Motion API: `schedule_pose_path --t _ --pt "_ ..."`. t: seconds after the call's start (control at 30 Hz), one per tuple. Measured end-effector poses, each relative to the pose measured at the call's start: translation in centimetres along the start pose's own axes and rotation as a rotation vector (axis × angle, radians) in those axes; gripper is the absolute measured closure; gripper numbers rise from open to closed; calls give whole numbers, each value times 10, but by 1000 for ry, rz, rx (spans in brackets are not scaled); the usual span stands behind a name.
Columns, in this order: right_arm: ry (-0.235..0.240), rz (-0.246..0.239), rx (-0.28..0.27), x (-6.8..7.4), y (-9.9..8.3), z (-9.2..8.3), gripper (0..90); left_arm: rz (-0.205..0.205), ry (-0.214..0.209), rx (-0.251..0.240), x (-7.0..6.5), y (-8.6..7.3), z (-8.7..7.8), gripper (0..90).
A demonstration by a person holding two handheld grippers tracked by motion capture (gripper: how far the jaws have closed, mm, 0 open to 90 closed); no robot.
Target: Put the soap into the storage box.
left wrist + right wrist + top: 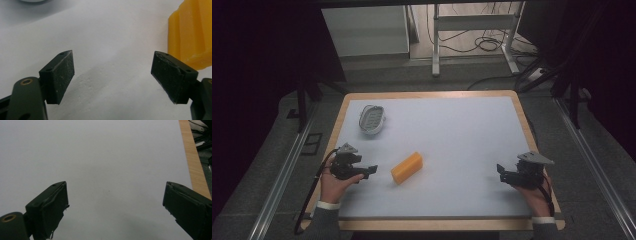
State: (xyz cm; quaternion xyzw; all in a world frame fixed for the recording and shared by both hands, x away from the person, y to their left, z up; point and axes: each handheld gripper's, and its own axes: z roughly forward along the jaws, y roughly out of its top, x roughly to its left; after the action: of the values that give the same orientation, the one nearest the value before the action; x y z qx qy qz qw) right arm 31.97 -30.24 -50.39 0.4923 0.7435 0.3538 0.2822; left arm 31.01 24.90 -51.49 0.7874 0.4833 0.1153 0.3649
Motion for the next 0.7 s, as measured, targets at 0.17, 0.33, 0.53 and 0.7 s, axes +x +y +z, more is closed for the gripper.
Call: schedule_pose_path --t 0.17,0.33,0.53,0.7 --pt "15 -4 1 3 2 3 64 -7 7 -3 -1 -2 -4 205" --pt "0 14 -1 2 2 0 64 2 11 -7 -6 0 -6 217" --pt "3 44 -2 -4 0 -2 64 5 -1 -9 -11 7 -8 217" --pt "4 48 -10 -7 -1 -5 64 61 7 33 -20 25 -17 213"
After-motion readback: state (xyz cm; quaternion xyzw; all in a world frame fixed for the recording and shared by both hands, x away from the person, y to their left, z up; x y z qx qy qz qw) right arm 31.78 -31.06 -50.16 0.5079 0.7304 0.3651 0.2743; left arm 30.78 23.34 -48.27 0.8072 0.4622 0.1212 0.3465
